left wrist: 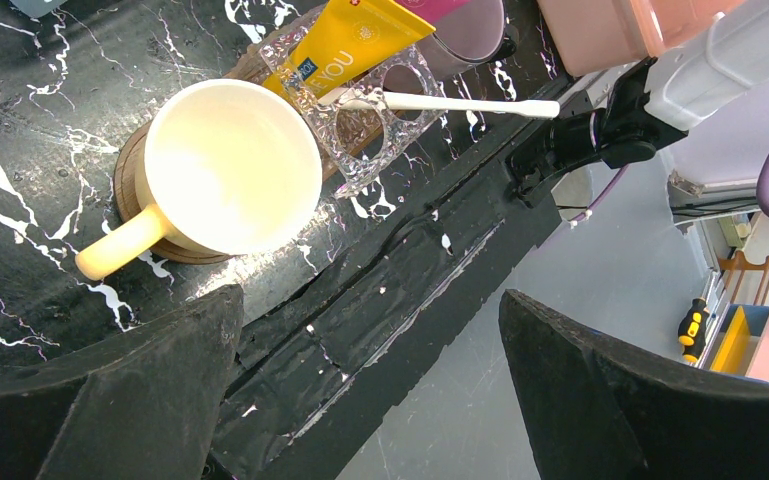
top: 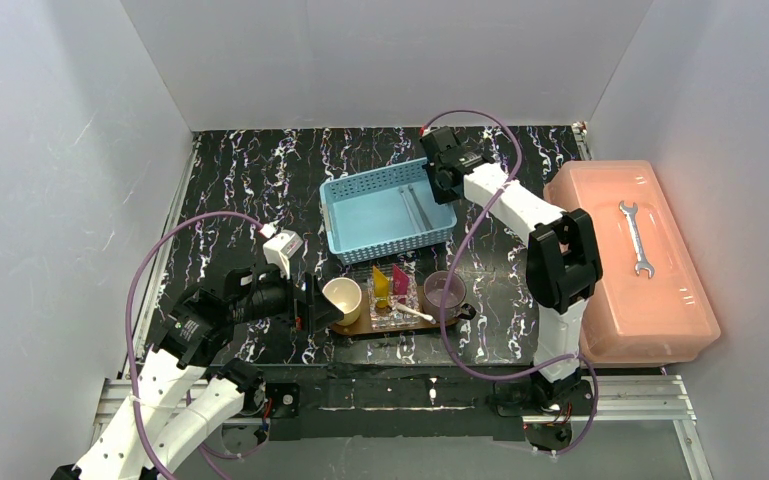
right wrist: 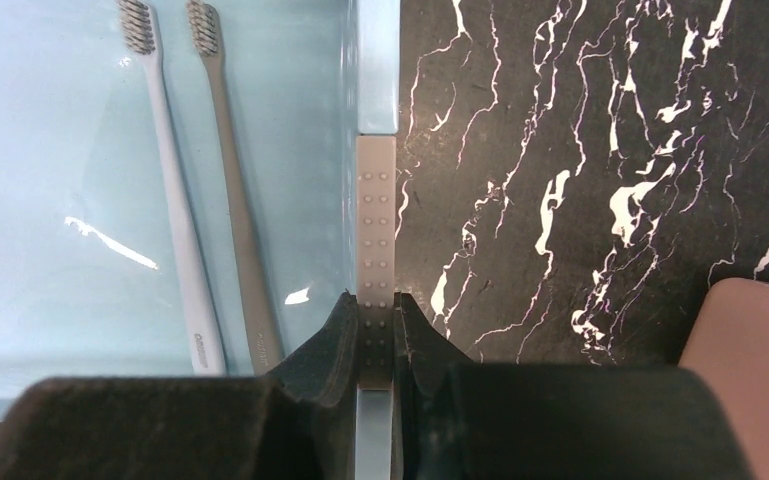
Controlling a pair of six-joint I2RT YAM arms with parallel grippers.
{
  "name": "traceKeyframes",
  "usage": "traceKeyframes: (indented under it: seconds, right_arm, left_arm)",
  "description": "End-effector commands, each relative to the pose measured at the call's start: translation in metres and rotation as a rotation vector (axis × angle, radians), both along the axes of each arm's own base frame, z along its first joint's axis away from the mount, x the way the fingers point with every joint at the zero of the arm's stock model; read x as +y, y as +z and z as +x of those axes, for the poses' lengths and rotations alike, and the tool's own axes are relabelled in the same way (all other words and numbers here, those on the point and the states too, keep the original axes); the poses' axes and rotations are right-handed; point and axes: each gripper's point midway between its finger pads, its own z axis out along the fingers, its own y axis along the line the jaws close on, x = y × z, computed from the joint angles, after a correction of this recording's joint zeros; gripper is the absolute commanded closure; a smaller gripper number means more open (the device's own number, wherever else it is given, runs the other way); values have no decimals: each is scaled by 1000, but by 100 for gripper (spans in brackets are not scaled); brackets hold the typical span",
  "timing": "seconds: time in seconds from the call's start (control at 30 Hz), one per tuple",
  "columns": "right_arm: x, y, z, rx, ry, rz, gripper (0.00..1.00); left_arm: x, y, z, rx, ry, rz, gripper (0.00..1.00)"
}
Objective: Prepare toiletry sets of a toothbrush and toothpaste on the tray
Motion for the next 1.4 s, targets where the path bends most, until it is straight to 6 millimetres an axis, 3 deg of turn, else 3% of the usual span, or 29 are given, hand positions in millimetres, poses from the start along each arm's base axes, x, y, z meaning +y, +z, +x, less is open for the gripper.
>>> traceKeyframes:
  seconds: [0.0, 0.2, 0.37, 0.63, 0.83, 0.97, 1.37]
  right_arm:
    - [10, 3, 10, -38, -5, 41, 98]
    - [7, -13, 6, -3, -11, 27, 91]
    - [7, -15, 6, -3, -13, 29, 87]
    - [8, 11, 16, -45, -9, 22, 50]
    - [21, 49, 23, -104, 19, 96, 48]
    - [42, 57, 21, -86, 79, 181, 49]
    - [84, 12, 21, 32, 163, 235, 52]
  left_arm:
    - [-1, -1, -1, -8, -19, 1, 1]
    - [-1, -2, -1, -5, -20, 2, 1]
    - [-1, -3, -1, -1, -20, 5, 1]
    - [-2, -3, 0, 2, -20, 7, 1]
    - [-2, -3, 0, 3, -22, 7, 1]
    - [-2, -4, 1, 6, -20, 10, 1]
    - [-2, -5, 1, 11, -17, 15, 1]
